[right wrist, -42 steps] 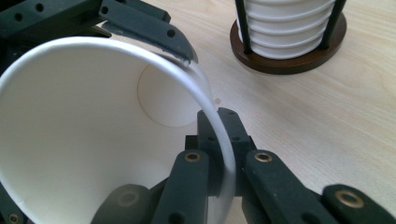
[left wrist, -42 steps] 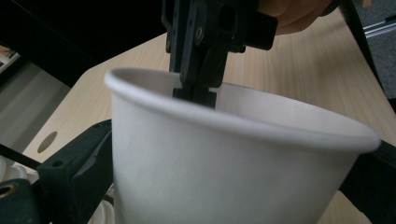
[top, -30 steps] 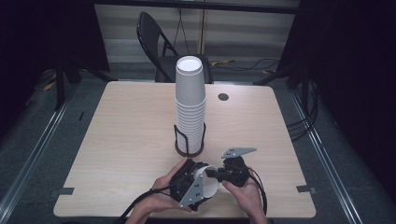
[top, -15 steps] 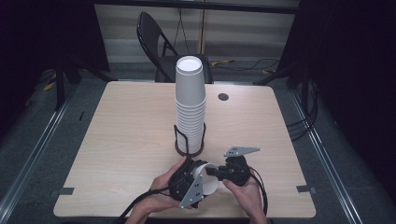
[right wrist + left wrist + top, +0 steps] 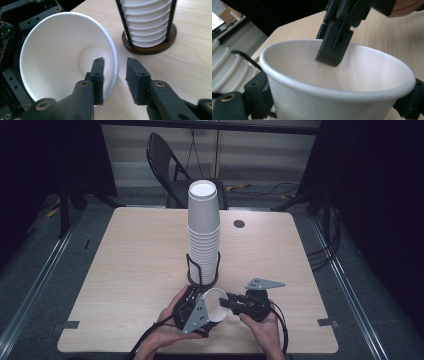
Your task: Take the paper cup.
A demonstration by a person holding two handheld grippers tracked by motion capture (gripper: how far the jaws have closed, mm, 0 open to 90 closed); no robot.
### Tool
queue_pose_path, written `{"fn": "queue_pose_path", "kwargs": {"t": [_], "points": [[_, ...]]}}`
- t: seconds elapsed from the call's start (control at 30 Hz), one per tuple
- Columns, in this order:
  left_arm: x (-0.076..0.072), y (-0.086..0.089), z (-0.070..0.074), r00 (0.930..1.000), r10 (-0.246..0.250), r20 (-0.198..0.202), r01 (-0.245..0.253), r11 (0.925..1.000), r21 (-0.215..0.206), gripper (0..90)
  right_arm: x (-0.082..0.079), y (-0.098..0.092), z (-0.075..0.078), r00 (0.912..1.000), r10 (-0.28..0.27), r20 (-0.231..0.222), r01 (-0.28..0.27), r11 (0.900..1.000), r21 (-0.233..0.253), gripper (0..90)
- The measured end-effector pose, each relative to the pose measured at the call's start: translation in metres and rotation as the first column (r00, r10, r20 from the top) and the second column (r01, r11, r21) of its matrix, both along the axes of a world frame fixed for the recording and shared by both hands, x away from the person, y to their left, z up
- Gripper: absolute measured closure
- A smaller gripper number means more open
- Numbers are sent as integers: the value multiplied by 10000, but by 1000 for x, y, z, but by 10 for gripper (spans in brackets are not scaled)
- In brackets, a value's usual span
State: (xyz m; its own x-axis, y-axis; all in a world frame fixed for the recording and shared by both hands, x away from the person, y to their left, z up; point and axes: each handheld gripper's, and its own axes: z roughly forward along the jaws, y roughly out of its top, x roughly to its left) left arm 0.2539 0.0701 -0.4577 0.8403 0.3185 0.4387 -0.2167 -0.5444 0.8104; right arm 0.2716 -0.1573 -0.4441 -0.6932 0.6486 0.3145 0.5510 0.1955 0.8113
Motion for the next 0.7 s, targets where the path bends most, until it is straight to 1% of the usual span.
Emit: {"fn": "queue_pose_path", "kwargs": {"t": [0.03, 0.07, 0.1, 0.17, 0.2, 0.23, 0.3, 0.33, 0.37, 0.4, 0.43, 0.47, 0.53, 0.57, 0.6, 0.63, 0.67, 0.7], "points": [[1, 2, 0, 9998, 44, -184, -48, 9998, -185, 100, 0, -1, 0, 10000, -81, 45, 81, 10000, 57, 635], [1, 2, 1, 9996, 77, -262, -83, 9997, -234, 101, -1, -2, 0, 9996, -211, 163, 211, 9998, 18, 594], [1, 3, 1, 9994, 93, -327, -102, 9995, -287, 101, -1, -2, 0, 9993, -307, 208, 307, 9995, 14, 579], [2, 3, 0, 9988, 150, -467, -169, 9990, -410, 101, -2, -4, 0, 9981, -452, 420, 447, 9989, 140, 534], [2, 4, 0, 9983, 206, -552, -230, 9988, -427, 101, -3, -5, 0, 9966, -656, 508, 647, 9977, 193, 512], [3, 5, 0, 9976, 259, -639, -293, 9982, -527, 101, -3, -6, -1, 9956, -774, 533, 758, 9966, 312, 502], [4, 8, 1, 9962, 312, -819, -371, 9968, -714, 101, -3, -9, -3, 9933, -954, 655, 919, 9942, 555, 450], [5, 9, 1, 9951, 323, -939, -403, 9956, -845, 101, -4, -10, -3, 9920, -1054, 699, 1006, 9925, 695, 431], [5, 11, 1, 9940, 397, -1022, -491, 9946, -917, 101, -4, -11, -3, 9911, -1138, 686, 1079, 9906, 845, 393], [5, 13, 1, 9929, 473, -1092, -579, 9937, -961, 102, -4, -12, -3, 9890, -1331, 639, 1268, 9874, 943, 331], [6, 15, 0, 9914, 536, -1191, -664, 9921, -1064, 101, -3, -14, -3, 9867, -1533, 544, 1470, 9835, 1051, 309], [6, 17, 1, 9905, 571, -1252, -718, 9907, -1158, 101, -3, -15, -3, 9830, -1734, 596, 1662, 9800, 1096, 288], [8, 23, 1, 9872, 777, -1391, -978, 9848, -1438, 101, -3, -18, -3, 9765, -2042, 685, 1959, 9743, 1114, 217], [9, 27, 1, 9857, 814, -1475, -1052, 9812, -1615, 101, -4, -20, -4, 9746, -2120, 722, 2031, 9725, 1138, 194], [10, 31, 1, 9837, 847, -1588, -1136, 9767, -1823, 102, -4, -21, -5, 9700, -2287, 825, 2184, 9688, 1175, 170], [11, 37, 3, 9815, 989, -1641, -1324, 9691, -2080, 101, -5, -23, -5, 9650, -2474, 867, 2369, 9646, 1156, 137], [11, 39, 3, 9801, 1072, -1669, -1429, 9651, -2194, 101, -7, -26, -7, 9598, -2582, 1102, 2455, 9624, 1167, 140], [12, 42, 4, 9792, 1101, -1707, -1478, 9626, -2270, 101, -8, -28, -8, 9570, -2642, 1196, 2497, 9604, 1232, 132]]}}
